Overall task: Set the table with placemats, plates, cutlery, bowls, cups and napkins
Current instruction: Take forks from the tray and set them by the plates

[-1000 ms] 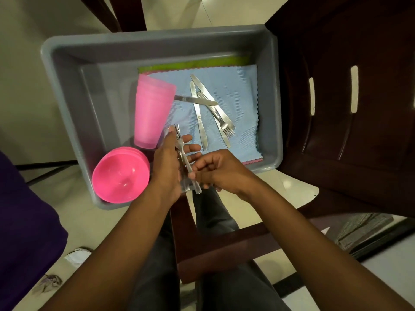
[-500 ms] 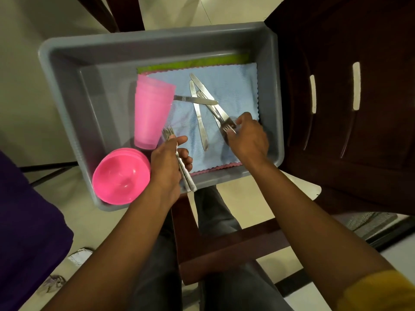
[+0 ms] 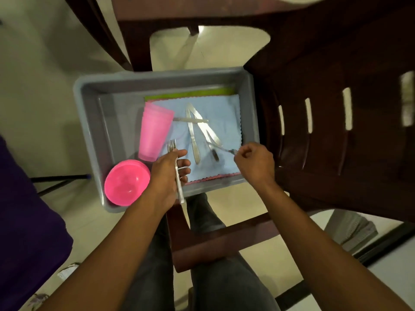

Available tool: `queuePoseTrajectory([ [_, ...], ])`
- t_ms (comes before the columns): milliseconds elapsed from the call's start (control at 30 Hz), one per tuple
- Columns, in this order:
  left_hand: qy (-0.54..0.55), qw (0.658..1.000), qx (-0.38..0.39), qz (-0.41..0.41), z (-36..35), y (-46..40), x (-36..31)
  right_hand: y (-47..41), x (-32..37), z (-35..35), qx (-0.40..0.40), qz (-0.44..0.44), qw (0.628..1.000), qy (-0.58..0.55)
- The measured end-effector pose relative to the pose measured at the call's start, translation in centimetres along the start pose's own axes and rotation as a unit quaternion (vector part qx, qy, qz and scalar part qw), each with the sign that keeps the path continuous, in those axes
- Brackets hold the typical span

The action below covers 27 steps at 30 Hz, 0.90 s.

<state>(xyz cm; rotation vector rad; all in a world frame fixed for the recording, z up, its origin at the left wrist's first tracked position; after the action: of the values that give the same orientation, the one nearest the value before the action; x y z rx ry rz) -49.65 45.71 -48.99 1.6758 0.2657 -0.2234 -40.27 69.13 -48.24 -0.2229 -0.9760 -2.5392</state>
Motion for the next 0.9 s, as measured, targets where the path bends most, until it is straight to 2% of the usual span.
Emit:
queuePoseTrajectory([
  [67,0.005,1.000,0.010,-0.003,-0.3,1.7,-1.1,2.4,1.3,3.7,-0.035,0.077,0.996,0.013],
  [167,0.016,0.999,0.026,-0.018,-1.0,5.1,-3.2,6.3,4.7,9.3,-0.051,0.186,0.980,-0.049],
  [267,0.014,0.999,0.033,-0.035,-1.6,8.6,-4.8,9.5,9.5,12.7,0.004,0.261,0.955,-0.138],
  [367,0.022,0.997,0.049,-0.058,-1.8,12.8,-6.3,12.3,14.8,13.5,0.072,0.326,0.931,-0.147],
  [533,0.056,0.992,0.070,-0.092,-1.2,19.6,-7.0,16.7,21.3,10.7,0.133,0.362,0.914,-0.125],
  [667,0.074,0.988,0.061,-0.123,1.7,21.9,-6.9,20.1,23.5,8.5,0.120,0.364,0.920,-0.083],
  [900,0.111,0.982,0.051,-0.144,9.4,25.6,-6.8,27.5,24.2,5.2,0.088,0.337,0.931,-0.106],
])
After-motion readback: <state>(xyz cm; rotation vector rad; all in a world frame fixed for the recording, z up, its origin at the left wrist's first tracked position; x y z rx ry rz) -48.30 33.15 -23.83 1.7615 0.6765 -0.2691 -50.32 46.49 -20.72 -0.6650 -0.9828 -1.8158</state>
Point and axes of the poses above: each hand's wrist, its own y-axis away from the middle knuckle, its own z-axis out of the back of the hand, x = y × z, the point moved 8 cm from there along -y, towards the middle knuckle, and after that the axes turned 7 degrees about y, right-handed, at the moved point
